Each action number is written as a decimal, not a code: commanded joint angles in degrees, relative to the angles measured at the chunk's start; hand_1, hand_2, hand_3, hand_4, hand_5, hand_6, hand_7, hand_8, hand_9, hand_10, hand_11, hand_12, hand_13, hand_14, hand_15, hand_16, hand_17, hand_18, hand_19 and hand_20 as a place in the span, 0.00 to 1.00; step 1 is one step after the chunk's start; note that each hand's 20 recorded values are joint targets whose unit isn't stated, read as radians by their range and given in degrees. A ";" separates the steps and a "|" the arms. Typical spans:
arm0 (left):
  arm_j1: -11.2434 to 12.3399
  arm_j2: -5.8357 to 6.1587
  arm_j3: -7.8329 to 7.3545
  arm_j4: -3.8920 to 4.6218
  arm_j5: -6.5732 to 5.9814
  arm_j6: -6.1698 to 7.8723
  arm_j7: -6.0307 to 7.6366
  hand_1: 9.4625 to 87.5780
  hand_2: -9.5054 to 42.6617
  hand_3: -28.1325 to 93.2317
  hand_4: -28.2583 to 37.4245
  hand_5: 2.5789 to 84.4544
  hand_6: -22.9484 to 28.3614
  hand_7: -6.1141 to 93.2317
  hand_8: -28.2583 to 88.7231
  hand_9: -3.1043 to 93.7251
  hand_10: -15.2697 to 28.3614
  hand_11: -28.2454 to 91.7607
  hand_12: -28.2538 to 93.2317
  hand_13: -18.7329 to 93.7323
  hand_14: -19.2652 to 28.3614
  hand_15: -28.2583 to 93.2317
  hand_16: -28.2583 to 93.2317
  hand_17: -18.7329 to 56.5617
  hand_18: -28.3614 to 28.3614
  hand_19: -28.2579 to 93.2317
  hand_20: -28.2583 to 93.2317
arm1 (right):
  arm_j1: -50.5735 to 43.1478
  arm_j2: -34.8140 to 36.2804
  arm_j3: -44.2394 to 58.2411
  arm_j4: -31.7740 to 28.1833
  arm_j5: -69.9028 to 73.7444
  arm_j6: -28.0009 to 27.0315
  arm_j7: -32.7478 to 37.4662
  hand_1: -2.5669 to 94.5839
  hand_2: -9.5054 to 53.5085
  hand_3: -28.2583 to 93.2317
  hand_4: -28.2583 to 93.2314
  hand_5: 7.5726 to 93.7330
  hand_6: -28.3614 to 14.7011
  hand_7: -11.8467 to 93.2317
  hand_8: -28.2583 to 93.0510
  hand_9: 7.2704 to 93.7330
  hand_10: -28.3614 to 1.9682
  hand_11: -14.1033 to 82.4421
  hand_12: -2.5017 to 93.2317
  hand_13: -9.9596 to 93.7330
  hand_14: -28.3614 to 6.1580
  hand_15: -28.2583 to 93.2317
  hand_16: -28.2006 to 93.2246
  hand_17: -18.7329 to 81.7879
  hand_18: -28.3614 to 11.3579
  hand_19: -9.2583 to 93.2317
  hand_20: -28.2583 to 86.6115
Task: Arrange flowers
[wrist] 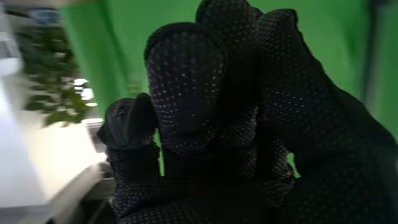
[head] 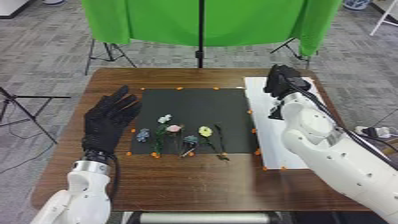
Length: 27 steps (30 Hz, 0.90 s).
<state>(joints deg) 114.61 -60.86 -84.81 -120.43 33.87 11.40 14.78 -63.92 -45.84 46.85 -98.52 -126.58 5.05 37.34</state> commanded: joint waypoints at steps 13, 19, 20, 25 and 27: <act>-0.18 -2.63 -0.12 0.80 1.64 -1.12 -2.63 0.17 0.35 0.89 0.00 0.48 0.67 0.18 0.17 0.41 0.82 0.45 0.32 0.40 0.97 0.63 0.16 0.15 0.95 0.70 0.39 | 0.06 2.16 -8.31 2.67 -4.93 6.85 13.54 0.39 0.00 0.89 0.00 0.50 0.60 0.27 0.12 0.54 0.22 0.37 0.16 0.55 0.30 0.84 0.28 0.43 0.01 0.99 0.65; 0.15 -2.46 -0.23 0.62 1.46 -0.73 -2.46 0.17 0.35 0.89 0.00 0.48 0.67 0.18 0.17 0.41 0.82 0.45 0.32 0.40 0.97 0.63 0.16 0.15 0.95 0.70 0.39 | 3.99 1.16 -11.19 6.50 -2.75 3.94 14.96 0.37 0.00 0.89 0.00 0.49 0.62 0.27 0.12 0.51 0.20 0.39 0.16 0.54 0.27 0.86 0.28 0.43 0.01 1.00 0.66; 0.19 -2.45 -0.22 0.64 1.49 -0.87 -2.42 0.17 0.35 0.89 0.00 0.48 0.67 0.18 0.17 0.41 0.82 0.45 0.32 0.40 0.97 0.63 0.16 0.15 0.95 0.70 0.39 | 4.84 0.57 -11.67 7.36 -1.39 3.16 14.99 0.37 0.00 0.89 0.00 0.48 0.62 0.27 0.12 0.51 0.19 0.39 0.16 0.54 0.27 0.87 0.28 0.43 0.01 1.00 0.66; -0.44 -2.71 -0.06 0.74 1.61 -1.08 -2.68 0.17 0.35 0.89 0.00 0.48 0.67 0.18 0.17 0.41 0.82 0.45 0.32 0.40 0.97 0.63 0.16 0.15 0.95 0.70 0.39 | 7.74 -3.12 -12.74 11.91 0.93 -4.30 13.99 0.37 0.00 0.88 0.00 0.48 0.65 0.27 0.12 0.53 0.22 0.38 0.16 0.55 0.29 0.86 0.27 0.42 0.00 0.99 0.67; -0.69 -2.72 0.02 0.79 1.68 -1.17 -2.84 0.17 0.36 0.89 0.00 0.48 0.67 0.18 0.17 0.41 0.82 0.45 0.32 0.40 0.97 0.63 0.16 0.15 0.95 0.70 0.39 | 9.31 -4.14 -14.47 13.90 1.96 -4.45 14.64 0.38 0.00 0.88 0.00 0.51 0.69 0.27 0.12 0.57 0.23 0.35 0.15 0.59 0.32 0.84 0.27 0.42 0.00 0.98 0.67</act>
<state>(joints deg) 114.11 -62.96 -85.22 -119.99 35.21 10.78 12.75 -58.84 -45.60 34.68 -89.16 -126.74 3.04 51.82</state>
